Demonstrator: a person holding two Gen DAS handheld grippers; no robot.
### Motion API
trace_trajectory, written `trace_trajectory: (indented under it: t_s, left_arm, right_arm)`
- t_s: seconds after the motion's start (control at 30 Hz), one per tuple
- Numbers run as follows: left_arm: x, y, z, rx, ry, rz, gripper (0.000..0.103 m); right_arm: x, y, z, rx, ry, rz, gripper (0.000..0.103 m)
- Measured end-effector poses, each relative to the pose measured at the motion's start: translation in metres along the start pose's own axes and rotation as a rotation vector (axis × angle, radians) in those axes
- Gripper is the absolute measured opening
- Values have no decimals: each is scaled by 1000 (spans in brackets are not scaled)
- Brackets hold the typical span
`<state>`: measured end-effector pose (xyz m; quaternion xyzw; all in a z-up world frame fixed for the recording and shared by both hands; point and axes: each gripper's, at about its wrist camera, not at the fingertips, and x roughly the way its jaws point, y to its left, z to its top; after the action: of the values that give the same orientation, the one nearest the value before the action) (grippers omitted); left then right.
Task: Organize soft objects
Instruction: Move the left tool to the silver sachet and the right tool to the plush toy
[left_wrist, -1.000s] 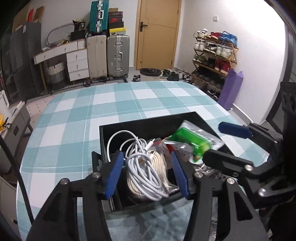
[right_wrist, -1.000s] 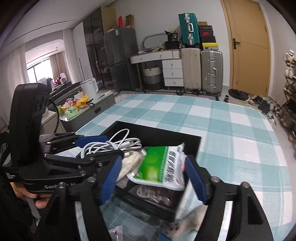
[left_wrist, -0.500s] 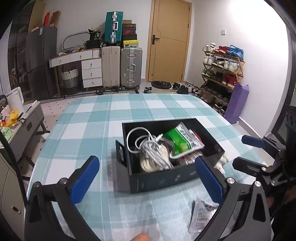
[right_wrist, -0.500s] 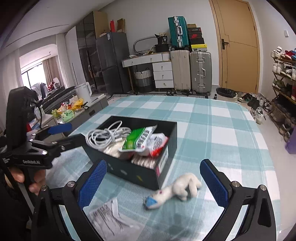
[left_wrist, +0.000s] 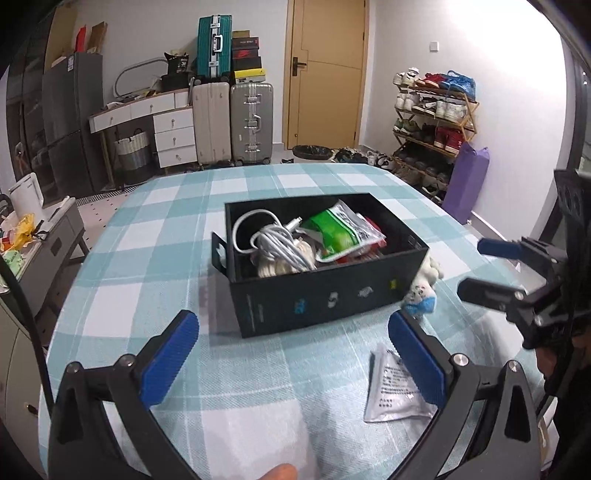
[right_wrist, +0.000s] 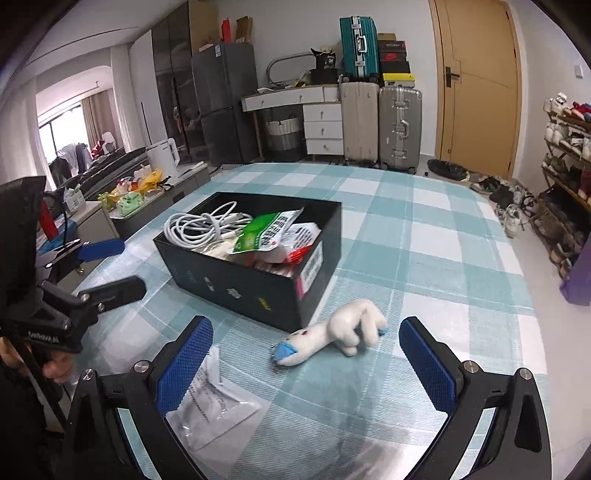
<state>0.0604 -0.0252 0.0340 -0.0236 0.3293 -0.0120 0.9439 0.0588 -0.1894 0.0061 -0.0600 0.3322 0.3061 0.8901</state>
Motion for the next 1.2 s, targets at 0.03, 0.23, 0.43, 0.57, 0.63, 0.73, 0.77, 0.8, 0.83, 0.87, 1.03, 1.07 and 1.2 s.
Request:
trace_trajectory:
  t_s: [0.03, 0.23, 0.43, 0.57, 0.63, 0.73, 0.77, 0.8, 0.83, 0.87, 1.03, 1.07, 1.2]
  left_arm:
    - [1, -3, -2, 6, 5, -1, 103]
    - [9, -16, -13, 37, 44, -13, 103]
    - [14, -29, -19, 65, 74, -36, 103]
    - [17, -35, -23, 75, 88, -45, 103]
    - [18, -39, -25, 82, 102, -52, 103]
    - [19, -47, -27, 110, 113, -60, 103]
    - [19, -49, -28, 120, 119, -63, 103]
    - [19, -52, -28, 125, 126, -67, 103]
    - [19, -54, -29, 130, 131, -76, 103]
    - [19, -58, -29, 137, 137, -87, 103]
    - [21, -70, -30, 173, 173, -123, 103]
    - [21, -73, -30, 176, 178, -128, 103]
    - [24, -77, -29, 183, 212, -146, 103]
  right_arm:
    - [-1, -1, 0, 2, -1, 0, 102]
    - [-4, -3, 0, 8, -2, -8, 102]
    - [-8, -4, 1, 9, -5, -5, 102]
    - [-7, -8, 0, 42, -11, 36, 102]
    - [-7, -7, 0, 38, -10, 32, 102]
    - [-6, -6, 0, 41, -11, 31, 102]
    - [-6, -6, 0, 41, -7, 29, 102]
    - [-4, -6, 0, 43, -4, 27, 102]
    - [-4, -7, 0, 45, -3, 24, 102]
    - [-3, -7, 1, 47, 0, 23, 102]
    - [-2, -7, 0, 41, 4, 24, 102]
    - [-3, -8, 0, 40, 5, 22, 102]
    - [-2, -14, -2, 50, 13, 2, 102]
